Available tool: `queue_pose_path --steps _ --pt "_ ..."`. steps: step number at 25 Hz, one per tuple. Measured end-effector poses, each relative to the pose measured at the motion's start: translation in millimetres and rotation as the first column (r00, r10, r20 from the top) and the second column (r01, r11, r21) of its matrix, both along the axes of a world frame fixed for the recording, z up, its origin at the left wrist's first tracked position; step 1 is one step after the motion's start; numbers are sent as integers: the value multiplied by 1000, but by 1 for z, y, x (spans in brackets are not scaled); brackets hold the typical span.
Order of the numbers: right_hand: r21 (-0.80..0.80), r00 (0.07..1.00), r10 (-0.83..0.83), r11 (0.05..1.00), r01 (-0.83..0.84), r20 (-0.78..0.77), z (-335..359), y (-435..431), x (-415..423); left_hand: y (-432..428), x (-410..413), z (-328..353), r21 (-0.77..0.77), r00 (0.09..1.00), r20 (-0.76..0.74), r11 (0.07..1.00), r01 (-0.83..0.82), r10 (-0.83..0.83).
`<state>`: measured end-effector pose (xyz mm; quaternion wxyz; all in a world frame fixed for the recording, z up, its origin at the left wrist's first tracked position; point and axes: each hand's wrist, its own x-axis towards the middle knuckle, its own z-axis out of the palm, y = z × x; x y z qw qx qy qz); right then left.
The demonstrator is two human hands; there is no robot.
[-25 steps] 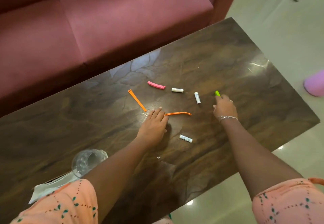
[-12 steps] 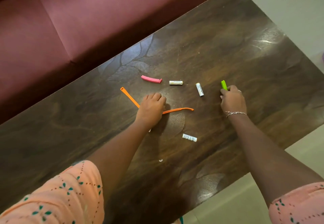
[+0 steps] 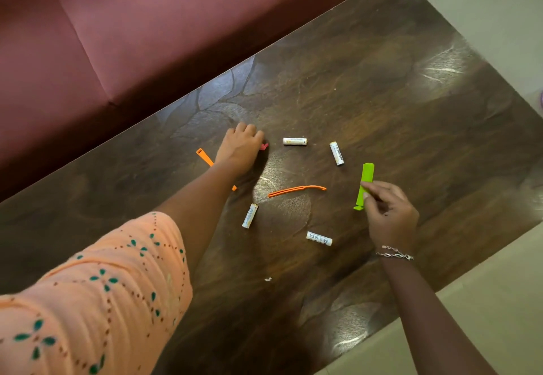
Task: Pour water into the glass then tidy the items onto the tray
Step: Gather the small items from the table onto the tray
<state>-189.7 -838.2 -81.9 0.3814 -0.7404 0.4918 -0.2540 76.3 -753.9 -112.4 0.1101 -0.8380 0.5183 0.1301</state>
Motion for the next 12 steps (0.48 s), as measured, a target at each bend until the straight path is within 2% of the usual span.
queue_pose_path --steps 2,4,7,10,12 --pt "66 998 -42 997 39 49 1 9 1 6 -8 -1 -31 1000 -10 999 -19 19" --pt "104 996 -55 993 49 63 4 16 4 12 -17 3 -135 993 -60 984 -113 106" --pt "230 994 -81 971 61 77 16 26 14 34 -30 22 -290 960 -175 921 -261 217" --pt "398 985 -76 917 8 156 37 43 31 70 -40 50 -383 923 -302 856 -347 239" --pt "442 984 -37 896 -46 176 50 58 40 95 -48 68 -429 876 -427 802 -416 226"
